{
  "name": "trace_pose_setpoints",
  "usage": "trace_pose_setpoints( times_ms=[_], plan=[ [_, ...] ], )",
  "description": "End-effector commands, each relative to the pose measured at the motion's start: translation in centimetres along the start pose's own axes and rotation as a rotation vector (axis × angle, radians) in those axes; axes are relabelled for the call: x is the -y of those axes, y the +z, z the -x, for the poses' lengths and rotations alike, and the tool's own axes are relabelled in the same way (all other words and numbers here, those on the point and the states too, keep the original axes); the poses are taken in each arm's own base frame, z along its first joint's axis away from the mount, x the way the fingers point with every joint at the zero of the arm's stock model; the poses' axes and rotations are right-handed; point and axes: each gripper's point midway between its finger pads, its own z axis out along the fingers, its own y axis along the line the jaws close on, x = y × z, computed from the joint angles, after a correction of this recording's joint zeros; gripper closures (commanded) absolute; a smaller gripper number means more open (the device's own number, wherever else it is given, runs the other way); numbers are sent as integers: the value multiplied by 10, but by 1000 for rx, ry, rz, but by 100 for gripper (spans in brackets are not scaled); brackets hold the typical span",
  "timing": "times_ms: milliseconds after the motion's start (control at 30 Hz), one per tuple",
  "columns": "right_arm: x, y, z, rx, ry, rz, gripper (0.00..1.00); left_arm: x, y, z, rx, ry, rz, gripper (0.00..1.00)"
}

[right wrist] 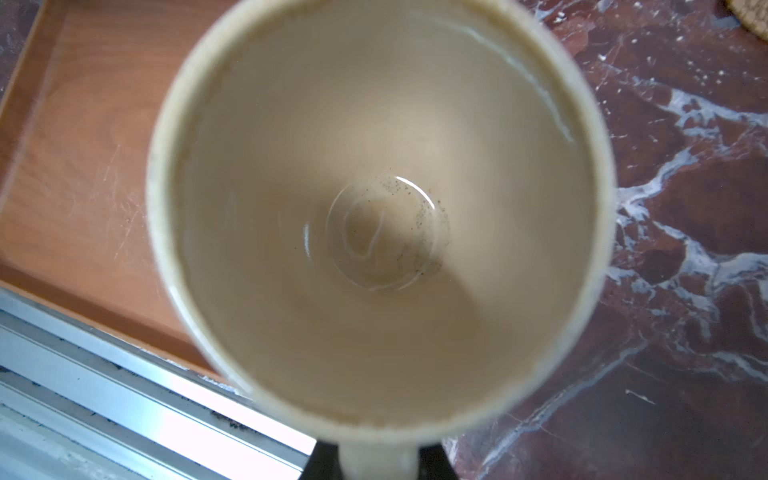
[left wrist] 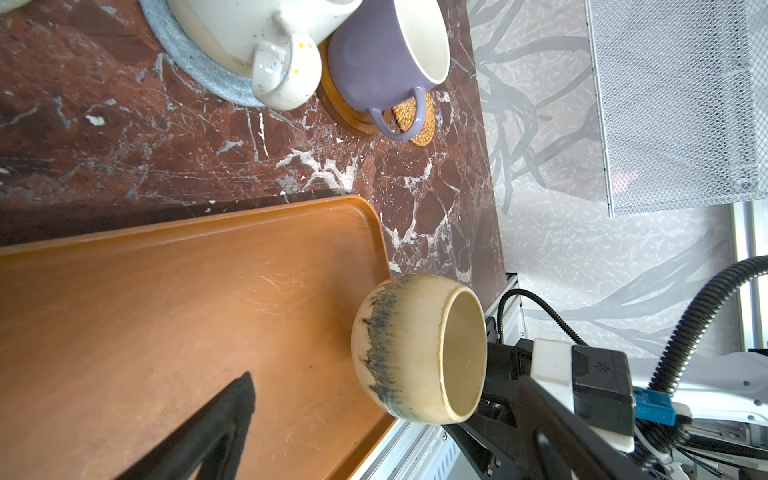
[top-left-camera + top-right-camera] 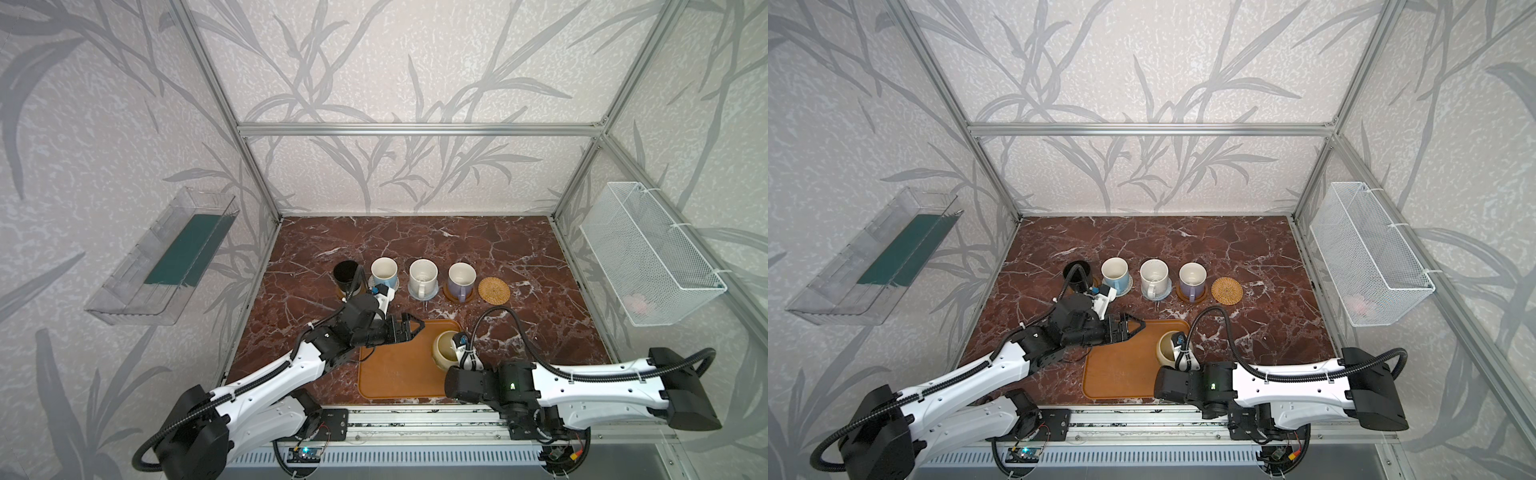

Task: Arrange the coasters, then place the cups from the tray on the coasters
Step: 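Grasp the beige glazed mug rim with the right gripper and lift, then carry the beige glazed mug toward the woven coaster with the right gripper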

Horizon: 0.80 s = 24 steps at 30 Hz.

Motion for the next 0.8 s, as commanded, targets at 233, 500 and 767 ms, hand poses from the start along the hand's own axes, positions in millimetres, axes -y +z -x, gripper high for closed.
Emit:
trace_pose_setpoints(
  times_ms=[233,500,767],
  plan=[
    [13,-26,40,122,17,-1,100,23,-7,9,51,23,-101,1],
    [39,-36,50,121,33,-13,100,34,-4,18,58,44,-116,1],
    [72,-43,63,124,67,-26,100,45,2,36,85,61,-98,1]
  ],
)
